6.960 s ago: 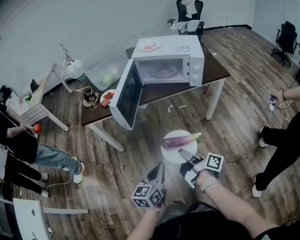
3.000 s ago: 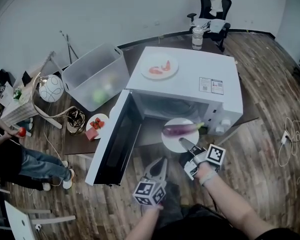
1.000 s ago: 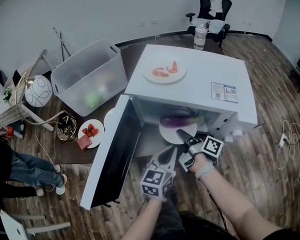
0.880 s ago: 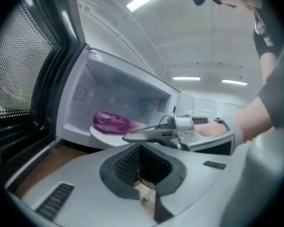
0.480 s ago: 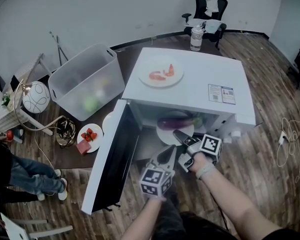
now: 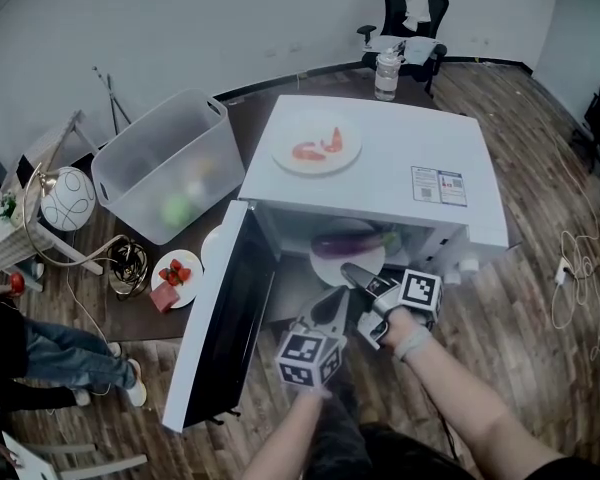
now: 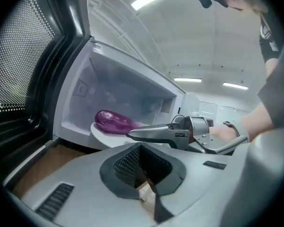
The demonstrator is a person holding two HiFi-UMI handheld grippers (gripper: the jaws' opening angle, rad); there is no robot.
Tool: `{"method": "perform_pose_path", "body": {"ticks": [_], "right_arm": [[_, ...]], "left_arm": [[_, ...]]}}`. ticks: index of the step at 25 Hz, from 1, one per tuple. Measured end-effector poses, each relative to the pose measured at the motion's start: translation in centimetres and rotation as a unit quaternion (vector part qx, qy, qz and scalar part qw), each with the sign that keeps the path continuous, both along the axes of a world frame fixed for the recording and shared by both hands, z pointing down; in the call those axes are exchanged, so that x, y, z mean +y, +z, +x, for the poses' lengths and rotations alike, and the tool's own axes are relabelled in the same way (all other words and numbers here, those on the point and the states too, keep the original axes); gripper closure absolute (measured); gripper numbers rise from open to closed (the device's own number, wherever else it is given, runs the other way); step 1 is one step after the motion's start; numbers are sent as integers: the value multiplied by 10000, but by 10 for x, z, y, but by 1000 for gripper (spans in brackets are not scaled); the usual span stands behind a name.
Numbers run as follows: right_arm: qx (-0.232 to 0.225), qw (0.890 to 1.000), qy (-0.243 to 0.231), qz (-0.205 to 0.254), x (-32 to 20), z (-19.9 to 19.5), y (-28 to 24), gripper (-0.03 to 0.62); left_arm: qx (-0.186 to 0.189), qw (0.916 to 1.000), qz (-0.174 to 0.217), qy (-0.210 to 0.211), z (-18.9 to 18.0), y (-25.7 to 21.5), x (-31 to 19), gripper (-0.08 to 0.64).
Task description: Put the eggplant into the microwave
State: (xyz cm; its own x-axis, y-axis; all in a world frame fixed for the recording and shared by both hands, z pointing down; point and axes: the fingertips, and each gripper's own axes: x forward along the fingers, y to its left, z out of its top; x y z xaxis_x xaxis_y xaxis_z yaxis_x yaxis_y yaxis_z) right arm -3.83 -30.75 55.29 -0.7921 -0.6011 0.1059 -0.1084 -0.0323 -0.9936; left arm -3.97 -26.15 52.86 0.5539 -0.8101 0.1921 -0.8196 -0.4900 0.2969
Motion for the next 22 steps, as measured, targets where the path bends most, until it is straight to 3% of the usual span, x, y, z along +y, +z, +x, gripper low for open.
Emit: {"method": "perform_pose_path", "body": {"ticks": [5, 10, 22], "right_arm": [[57, 10000, -34, -15, 9, 8, 1, 478], [10, 9999, 93, -71, 13, 17, -1, 578], [-118, 9990, 400, -178, -11, 12, -2, 565]], "left_arm": [[48, 9999, -33, -137, -5, 0, -6, 558], [107, 9998, -29, -191, -5, -2, -12, 558], [65, 9997, -129, -214, -6, 9, -7, 558]]}}
